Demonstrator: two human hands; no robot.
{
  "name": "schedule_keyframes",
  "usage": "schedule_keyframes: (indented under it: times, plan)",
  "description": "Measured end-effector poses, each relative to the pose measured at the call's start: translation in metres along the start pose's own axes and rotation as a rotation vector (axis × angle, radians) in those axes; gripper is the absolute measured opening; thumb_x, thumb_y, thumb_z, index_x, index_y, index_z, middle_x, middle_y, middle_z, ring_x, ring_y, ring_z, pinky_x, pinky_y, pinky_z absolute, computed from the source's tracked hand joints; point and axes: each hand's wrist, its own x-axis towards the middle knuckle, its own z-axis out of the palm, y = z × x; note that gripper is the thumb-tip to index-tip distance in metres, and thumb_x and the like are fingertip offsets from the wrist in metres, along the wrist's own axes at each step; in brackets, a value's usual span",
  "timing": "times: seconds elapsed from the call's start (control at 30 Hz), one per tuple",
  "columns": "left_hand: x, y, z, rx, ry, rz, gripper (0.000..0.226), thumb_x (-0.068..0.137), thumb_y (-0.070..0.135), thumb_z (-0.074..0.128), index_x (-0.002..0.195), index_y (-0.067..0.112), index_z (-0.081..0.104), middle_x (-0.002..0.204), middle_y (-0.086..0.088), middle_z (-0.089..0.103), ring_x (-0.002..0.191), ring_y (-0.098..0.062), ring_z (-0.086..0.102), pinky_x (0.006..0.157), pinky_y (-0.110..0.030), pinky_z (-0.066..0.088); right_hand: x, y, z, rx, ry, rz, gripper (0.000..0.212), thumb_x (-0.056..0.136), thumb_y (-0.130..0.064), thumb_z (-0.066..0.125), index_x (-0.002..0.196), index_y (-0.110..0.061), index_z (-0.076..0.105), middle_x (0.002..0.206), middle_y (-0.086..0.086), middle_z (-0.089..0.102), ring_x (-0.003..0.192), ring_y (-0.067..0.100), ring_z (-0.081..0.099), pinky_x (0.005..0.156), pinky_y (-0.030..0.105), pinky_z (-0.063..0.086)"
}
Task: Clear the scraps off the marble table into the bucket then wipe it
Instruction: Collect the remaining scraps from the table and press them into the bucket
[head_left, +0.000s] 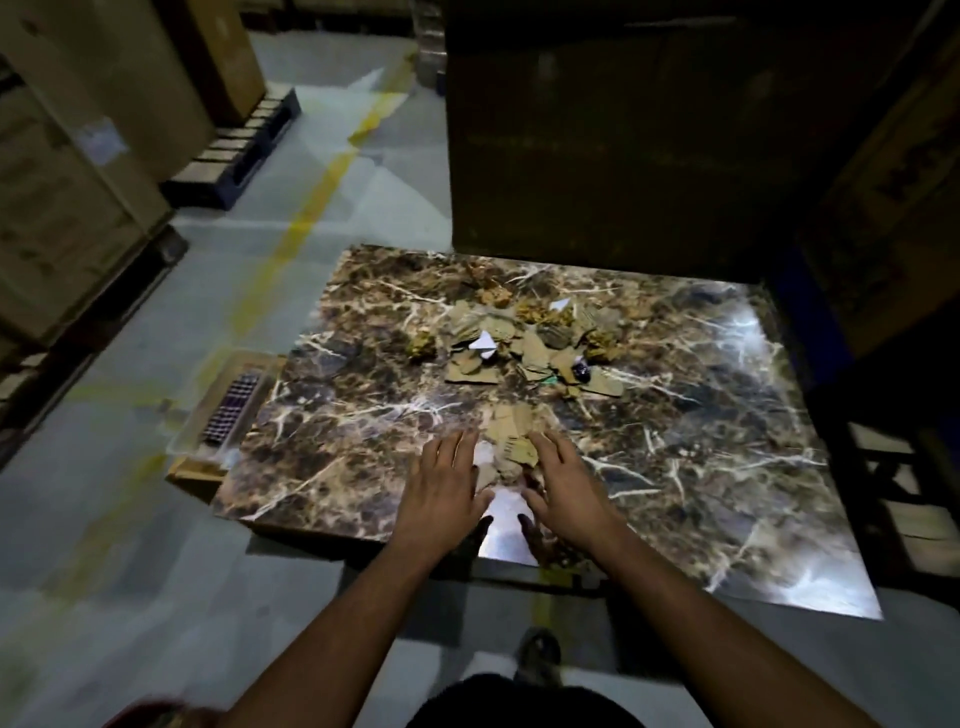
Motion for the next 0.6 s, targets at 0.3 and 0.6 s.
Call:
schedule_keyframes:
  times: [0.3, 0.6]
  plan:
    - [0.032, 0.005, 0.040, -0.147, -0.201, -0.109, 0.033, 0.097, 0.035, 0.054, 0.125, 0.024, 0.040, 0.122, -0.005, 0.042, 0.095, -0.026, 0.058, 0.077, -0.044, 0.054, 0.046, 0.024, 0.024, 0.162, -0.029, 0.247, 0.100, 0.079, -0.041, 0.081, 0.157, -0.024, 0.022, 0.146, 0.007, 0.032, 0.120, 0.027, 0.052, 0.093, 0.034, 0.048]
    - [0.110, -0.023, 0.032, -0.381, -0.115, -0.066, 0.037, 0.098, 0.020, 0.055, 0.134, 0.021, 0.047, 0.128, -0.002, 0.046, 0.114, -0.022, 0.052, 0.085, -0.025, 0.037, 0.106, 0.000, 0.021, 0.332, 0.141, 0.392, 0.070, 0.075, -0.019, 0.084, 0.138, -0.023, 0.054, 0.129, 0.006, 0.062, 0.112, 0.027, 0.062, 0.089, 0.031, 0.050]
